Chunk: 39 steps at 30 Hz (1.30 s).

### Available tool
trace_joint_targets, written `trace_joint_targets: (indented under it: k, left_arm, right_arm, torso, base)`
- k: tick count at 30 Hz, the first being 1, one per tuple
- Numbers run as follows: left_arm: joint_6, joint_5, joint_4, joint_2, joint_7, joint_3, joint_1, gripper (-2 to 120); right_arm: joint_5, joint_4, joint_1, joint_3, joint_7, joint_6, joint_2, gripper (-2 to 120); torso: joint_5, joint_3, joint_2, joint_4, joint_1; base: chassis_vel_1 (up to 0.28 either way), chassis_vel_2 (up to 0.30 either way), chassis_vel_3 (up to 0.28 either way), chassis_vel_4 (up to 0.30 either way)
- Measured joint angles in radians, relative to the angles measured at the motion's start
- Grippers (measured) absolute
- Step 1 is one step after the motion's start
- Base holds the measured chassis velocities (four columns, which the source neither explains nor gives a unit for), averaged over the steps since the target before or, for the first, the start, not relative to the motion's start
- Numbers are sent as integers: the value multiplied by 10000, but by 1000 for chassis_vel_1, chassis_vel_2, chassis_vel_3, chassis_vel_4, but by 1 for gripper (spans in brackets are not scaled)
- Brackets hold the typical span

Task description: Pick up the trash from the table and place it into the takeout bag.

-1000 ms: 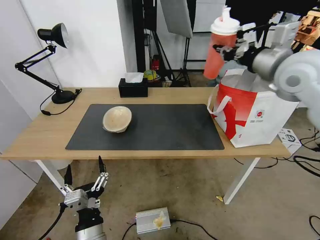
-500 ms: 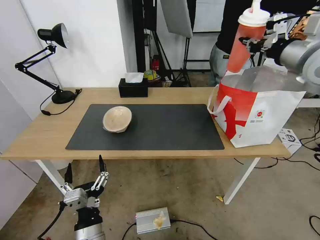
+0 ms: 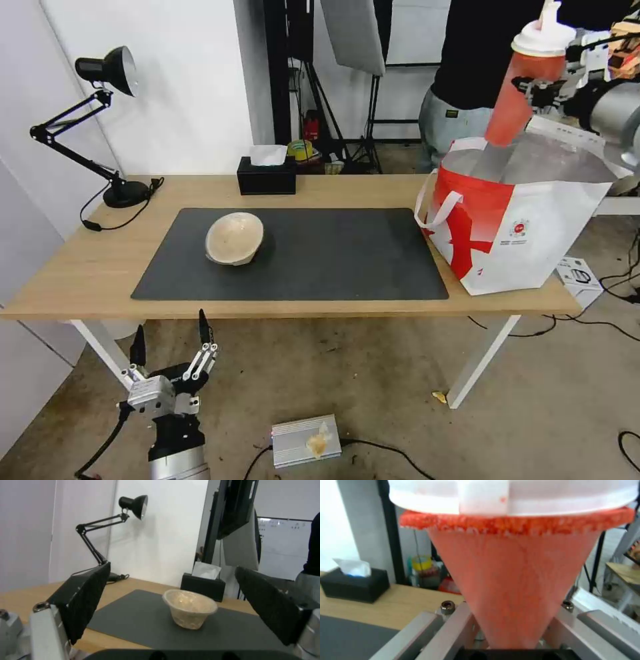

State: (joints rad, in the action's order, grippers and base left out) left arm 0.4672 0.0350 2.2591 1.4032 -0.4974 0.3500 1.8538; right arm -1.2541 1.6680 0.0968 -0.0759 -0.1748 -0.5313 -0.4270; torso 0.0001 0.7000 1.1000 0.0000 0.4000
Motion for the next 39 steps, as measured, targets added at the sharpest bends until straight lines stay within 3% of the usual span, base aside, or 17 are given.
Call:
trace_joint_targets:
  k: [16,29,39]
  left_arm:
    - [3,-2,-22,-13,-1,-49,14,100]
    - [27,-61,-151,49,-8,-52,-30,100]
    - [48,-101,-146,75,-17,12,-26,100]
  right_arm:
    - [1278,-729,1311,472,619,-121,-110,4]
    - [3230,-1541,-136,-1369,1923,-137,-576,3]
    - [6080,-2706,-1871,-2655,4495,343,-949,3]
  torso:
    - [0,1,0,0,0]
    - [-1,0,0,1,0]
    - [-2,0,0,0,0]
  base:
    - [0,0,0,0]
    - [0,0,0,0]
    - [0,0,0,0]
